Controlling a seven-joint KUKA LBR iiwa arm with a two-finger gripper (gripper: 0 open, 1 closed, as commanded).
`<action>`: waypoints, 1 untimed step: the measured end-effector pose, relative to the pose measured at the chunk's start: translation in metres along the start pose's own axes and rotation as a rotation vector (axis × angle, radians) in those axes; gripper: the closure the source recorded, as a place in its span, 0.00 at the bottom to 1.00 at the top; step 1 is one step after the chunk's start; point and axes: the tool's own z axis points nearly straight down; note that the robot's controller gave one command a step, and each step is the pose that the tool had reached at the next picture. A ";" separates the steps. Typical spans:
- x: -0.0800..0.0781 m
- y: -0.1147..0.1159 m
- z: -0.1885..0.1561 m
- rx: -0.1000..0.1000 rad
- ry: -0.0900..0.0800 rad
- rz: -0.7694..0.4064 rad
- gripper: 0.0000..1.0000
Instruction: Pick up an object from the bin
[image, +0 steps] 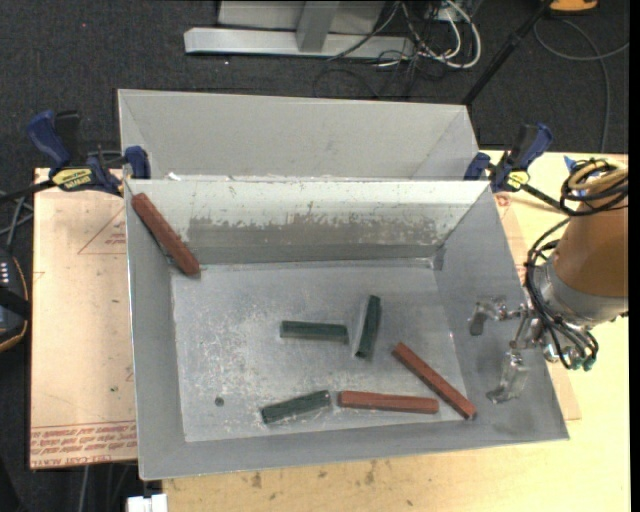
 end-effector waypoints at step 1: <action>-0.002 0.001 -0.004 0.002 -0.008 -0.004 0.00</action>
Offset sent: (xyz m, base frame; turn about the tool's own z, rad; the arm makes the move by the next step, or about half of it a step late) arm 0.0139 0.0331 -0.1065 0.3356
